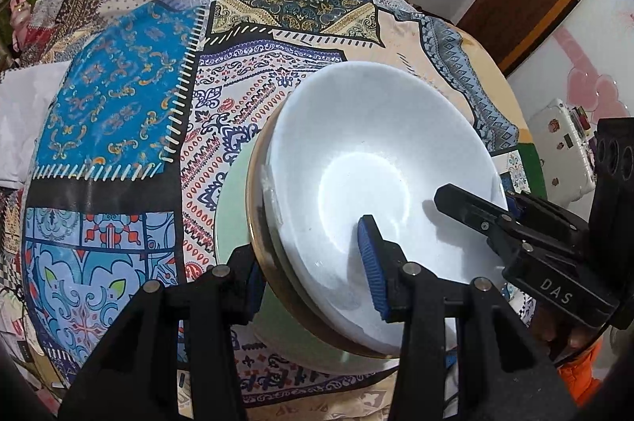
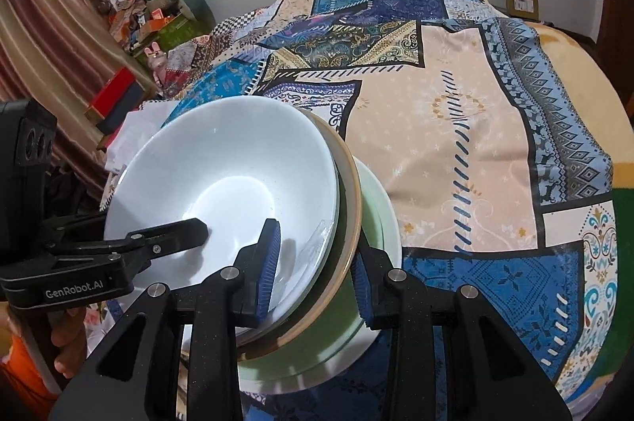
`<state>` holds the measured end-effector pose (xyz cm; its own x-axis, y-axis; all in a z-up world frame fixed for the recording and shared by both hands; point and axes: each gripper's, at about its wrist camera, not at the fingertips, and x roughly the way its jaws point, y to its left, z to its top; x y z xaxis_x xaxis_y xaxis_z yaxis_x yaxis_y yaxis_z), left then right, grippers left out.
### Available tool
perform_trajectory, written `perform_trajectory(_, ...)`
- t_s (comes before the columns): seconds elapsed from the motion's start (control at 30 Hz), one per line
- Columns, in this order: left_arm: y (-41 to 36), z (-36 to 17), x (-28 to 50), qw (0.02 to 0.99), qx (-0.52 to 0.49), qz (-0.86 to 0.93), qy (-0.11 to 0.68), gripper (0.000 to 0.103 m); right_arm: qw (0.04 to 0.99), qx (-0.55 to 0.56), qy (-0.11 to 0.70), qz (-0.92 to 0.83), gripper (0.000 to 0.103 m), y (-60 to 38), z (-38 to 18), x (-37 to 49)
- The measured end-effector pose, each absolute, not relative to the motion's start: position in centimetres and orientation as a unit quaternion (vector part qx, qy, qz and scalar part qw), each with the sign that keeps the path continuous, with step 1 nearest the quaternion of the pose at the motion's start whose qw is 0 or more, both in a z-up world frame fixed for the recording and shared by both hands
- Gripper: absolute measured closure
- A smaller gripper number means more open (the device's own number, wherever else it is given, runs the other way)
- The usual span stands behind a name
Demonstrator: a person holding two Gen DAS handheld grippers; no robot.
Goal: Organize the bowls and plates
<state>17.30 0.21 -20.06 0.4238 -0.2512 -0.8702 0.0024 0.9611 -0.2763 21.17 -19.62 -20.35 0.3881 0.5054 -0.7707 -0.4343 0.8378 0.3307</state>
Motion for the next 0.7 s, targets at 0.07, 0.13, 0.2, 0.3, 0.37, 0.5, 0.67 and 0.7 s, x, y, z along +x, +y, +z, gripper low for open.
perform_trajectory(0.07, 0.3, -20.1, 17.3, 0.834, -0.120, -0.078, 0.533, 0.060, 0.832, 0.036, 0.477, 0.282, 0.072, -19.5, -20.3, 21.2)
perform_trajectory(0.13, 0.4, -20.2, 17.4, 0.832, -0.122, -0.080, 0.535, 0.060, 0.830, 0.038, 0.479, 0.283, 0.071, -19.6, -20.4, 21.3)
perform_trajectory(0.2, 0.5, -20.2, 17.5, 0.831, -0.124, -0.081, 0.537, 0.060, 0.827, 0.041, 0.482, 0.285, 0.071, -19.6, -20.5, 21.4)
perform_trajectory(0.3, 0.6, -20.3, 17.7, 0.828, -0.129, -0.085, 0.539, 0.060, 0.825, 0.043, 0.484, 0.289, 0.068, -19.6, -20.4, 21.5)
perform_trajectory(0.37, 0.7, -19.9, 17.5, 0.834, -0.126, -0.079, 0.532, 0.060, 0.829, 0.039, 0.479, 0.284, 0.068, -19.7, -20.2, 21.3)
perform_trajectory(0.5, 1.2, -18.3, 16.8, 0.849, -0.117, -0.063, 0.511, 0.054, 0.849, 0.023, 0.455, 0.267, 0.061, -20.1, -18.7, 20.6)
perform_trajectory(0.67, 1.4, -14.8, 15.3, 0.876, -0.104, -0.051, 0.467, 0.049, 0.868, 0.026, 0.418, 0.266, 0.059, -21.1, -15.6, 19.6)
perform_trajectory(0.7, 1.3, -14.0, 15.0, 0.883, -0.101, -0.051, 0.456, 0.048, 0.872, 0.025, 0.410, 0.266, 0.059, -21.2, -15.0, 19.3)
